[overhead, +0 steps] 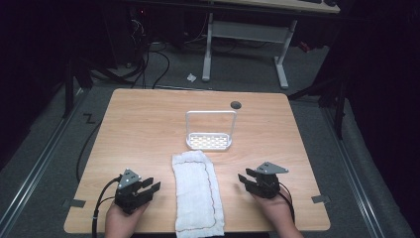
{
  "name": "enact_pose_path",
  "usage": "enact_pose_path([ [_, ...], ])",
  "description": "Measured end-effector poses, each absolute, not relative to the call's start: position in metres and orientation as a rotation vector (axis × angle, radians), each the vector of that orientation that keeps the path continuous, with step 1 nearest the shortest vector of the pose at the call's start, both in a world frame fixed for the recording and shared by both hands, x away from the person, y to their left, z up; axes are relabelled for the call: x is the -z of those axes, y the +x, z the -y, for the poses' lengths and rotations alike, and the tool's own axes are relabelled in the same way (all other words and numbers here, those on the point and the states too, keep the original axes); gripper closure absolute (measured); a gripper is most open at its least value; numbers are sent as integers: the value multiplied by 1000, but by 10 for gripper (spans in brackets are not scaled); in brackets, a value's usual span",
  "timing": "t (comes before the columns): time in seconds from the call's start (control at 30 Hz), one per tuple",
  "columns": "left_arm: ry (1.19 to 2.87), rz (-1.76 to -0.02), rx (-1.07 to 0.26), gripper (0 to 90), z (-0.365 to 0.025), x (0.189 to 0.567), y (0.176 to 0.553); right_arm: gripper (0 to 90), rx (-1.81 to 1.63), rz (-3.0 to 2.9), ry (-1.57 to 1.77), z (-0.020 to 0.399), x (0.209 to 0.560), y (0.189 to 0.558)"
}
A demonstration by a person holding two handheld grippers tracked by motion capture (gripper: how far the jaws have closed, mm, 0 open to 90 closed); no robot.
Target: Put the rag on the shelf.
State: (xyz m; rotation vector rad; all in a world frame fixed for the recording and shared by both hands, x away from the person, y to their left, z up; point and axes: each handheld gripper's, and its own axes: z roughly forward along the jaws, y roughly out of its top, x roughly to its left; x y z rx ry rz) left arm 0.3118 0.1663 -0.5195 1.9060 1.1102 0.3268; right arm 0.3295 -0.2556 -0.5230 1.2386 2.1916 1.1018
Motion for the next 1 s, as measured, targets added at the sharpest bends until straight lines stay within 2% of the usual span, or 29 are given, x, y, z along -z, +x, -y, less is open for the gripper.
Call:
enact_pose_path([
  [0.47,1934,-1096,-301,588,-158,525,313,579,-1101,-2188,1240,260,524,330],
  [0.5,1938,-1098,-289,634,-158,525,314,581,-1102,-2191,1246,259,524,330],
  [0.57,1947,-1089,-273,656,-155,524,314,588,-1102,-2193,1247,259,524,330],
  [0.63,1965,-1061,-274,746,-151,524,313,624,-1103,-2200,1233,258,524,330],
  [0.77,1989,-1022,-256,845,-137,521,313,679,-1104,-2235,1213,252,525,329],
  [1.0,2030,-959,-262,892,-113,516,324,700,-1138,-2276,1183,236,525,330],
])
